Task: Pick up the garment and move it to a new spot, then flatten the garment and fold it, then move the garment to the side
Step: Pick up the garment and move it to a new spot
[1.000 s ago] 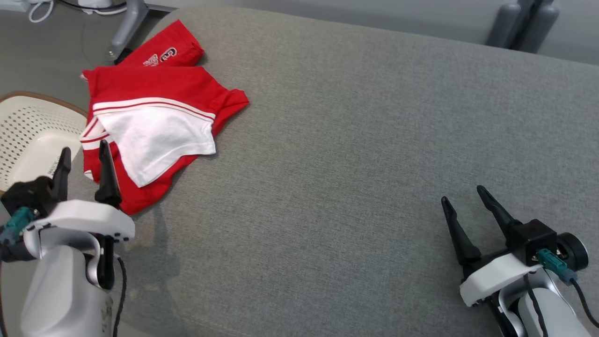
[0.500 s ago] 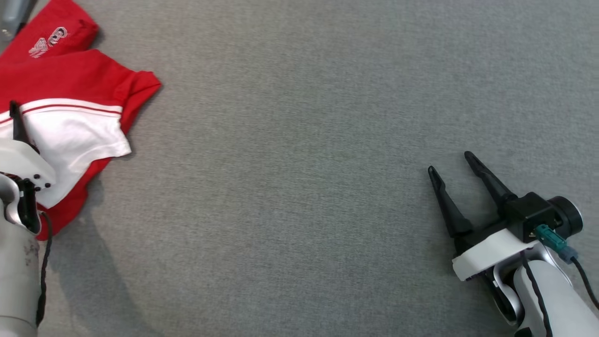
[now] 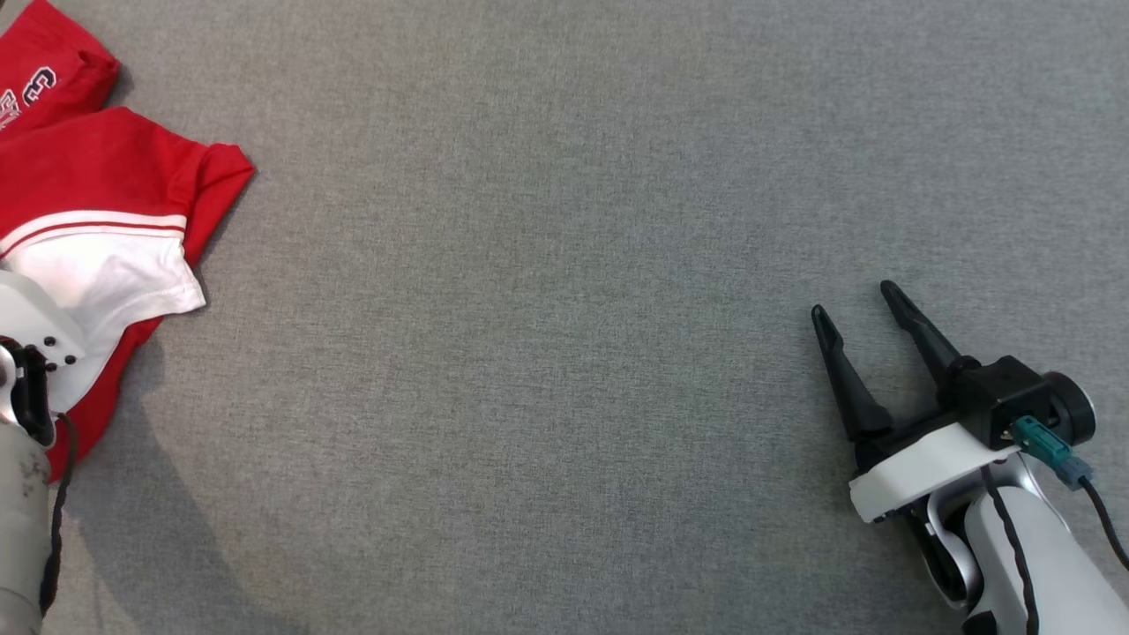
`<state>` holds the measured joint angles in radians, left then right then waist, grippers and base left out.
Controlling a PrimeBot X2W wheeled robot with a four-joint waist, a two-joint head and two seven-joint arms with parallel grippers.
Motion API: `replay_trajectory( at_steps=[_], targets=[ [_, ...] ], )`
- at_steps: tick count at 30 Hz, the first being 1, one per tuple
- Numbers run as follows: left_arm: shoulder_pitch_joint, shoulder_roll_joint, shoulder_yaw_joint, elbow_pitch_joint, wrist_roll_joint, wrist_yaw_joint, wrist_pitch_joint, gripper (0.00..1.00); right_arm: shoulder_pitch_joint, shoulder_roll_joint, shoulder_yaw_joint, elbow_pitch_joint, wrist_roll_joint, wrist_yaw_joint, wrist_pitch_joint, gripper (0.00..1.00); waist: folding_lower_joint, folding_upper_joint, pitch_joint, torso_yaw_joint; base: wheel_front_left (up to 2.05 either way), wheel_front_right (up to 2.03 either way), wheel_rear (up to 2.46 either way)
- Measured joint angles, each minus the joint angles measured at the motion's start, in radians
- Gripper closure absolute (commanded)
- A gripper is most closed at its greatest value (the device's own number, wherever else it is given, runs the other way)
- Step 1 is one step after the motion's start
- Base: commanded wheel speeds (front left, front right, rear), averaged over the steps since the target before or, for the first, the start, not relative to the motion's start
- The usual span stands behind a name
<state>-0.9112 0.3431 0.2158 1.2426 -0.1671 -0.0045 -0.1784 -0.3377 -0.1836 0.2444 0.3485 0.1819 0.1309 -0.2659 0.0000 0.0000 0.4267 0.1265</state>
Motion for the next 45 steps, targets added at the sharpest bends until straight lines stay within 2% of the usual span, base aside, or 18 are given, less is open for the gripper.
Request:
replay_trajectory(
  at_steps=[6, 11, 16, 21, 24, 27, 32, 35, 39, 44, 45],
  targets=[
    [-0.071, 0.025, -0.048, -0.014, 0.024, -0.052, -0.046, 1.00, 0.021, 0.030, -0.002, 0.018, 0.013, 0.000, 0.001, 0.00, 0.0000, 0.0000, -0.056, -0.016, 0.00, 0.00, 0.00],
    [-0.121, -0.001, -0.096, -0.048, 0.054, -0.072, -0.065, 1.00, 0.039, 0.055, -0.007, 0.023, 0.020, 0.000, 0.001, 0.00, 0.0000, 0.0000, -0.101, -0.031, 0.00, 0.00, 0.00],
    [-0.149, -0.103, -0.179, -0.124, 0.102, -0.079, -0.079, 1.00, 0.070, 0.072, -0.027, 0.033, 0.029, 0.000, 0.001, 0.00, 0.0000, 0.0000, -0.159, -0.053, 0.00, 0.00, 0.00],
    [-0.146, -0.227, -0.238, -0.196, 0.103, -0.102, -0.083, 1.00, 0.098, 0.094, -0.034, 0.046, 0.037, 0.000, 0.001, 0.00, 0.0000, 0.0000, -0.206, -0.086, 0.00, 0.00, 0.00],
    [-0.108, -0.283, -0.292, -0.240, 0.090, -0.117, -0.083, 1.00, 0.107, 0.105, -0.030, 0.050, 0.039, 0.000, 0.001, 0.00, 0.0000, 0.0000, -0.226, -0.111, 0.00, 0.00, 0.00],
    [-0.059, -0.293, -0.388, -0.299, 0.032, -0.119, -0.083, 1.00, 0.113, 0.112, -0.019, 0.055, 0.041, 0.000, 0.001, 0.00, 0.0000, 0.0000, -0.240, -0.136, 0.00, 0.00, 0.00],
    [0.064, -0.296, -0.733, -0.470, -0.284, -0.121, -0.084, 1.00, 0.111, 0.118, -0.001, 0.064, 0.050, 0.000, 0.001, 0.00, 0.0000, 0.0000, -0.252, -0.181, 0.00, 0.00, 0.00],
    [0.082, -0.296, -0.905, -0.560, -0.385, -0.063, -0.077, 1.00, 0.105, 0.120, 0.004, 0.064, 0.056, 0.000, 0.002, 0.00, 0.0000, 0.0000, -0.250, -0.205, 0.00, 0.00, 0.00],
    [0.089, -0.296, -1.079, -0.634, -0.477, 0.011, -0.073, 1.00, 0.102, 0.122, -0.001, 0.066, 0.057, 0.000, 0.001, 0.00, 0.0000, 0.0000, -0.241, -0.229, 0.00, 0.00, 0.00],
    [0.084, -0.296, -1.200, -0.672, -0.555, 0.074, -0.080, 1.00, 0.103, 0.124, -0.009, 0.068, 0.057, 0.000, 0.001, 0.00, 0.0000, 0.0000, -0.228, -0.247, 0.00, 0.00, 0.00],
    [0.082, -0.296, -1.210, -0.672, -0.562, 0.088, -0.081, 0.84, 0.103, 0.124, -0.011, 0.068, 0.057, 0.000, 0.001, 0.00, 0.0000, 0.0000, -0.225, -0.249, 0.00, 0.00, 0.00]
  ],
)
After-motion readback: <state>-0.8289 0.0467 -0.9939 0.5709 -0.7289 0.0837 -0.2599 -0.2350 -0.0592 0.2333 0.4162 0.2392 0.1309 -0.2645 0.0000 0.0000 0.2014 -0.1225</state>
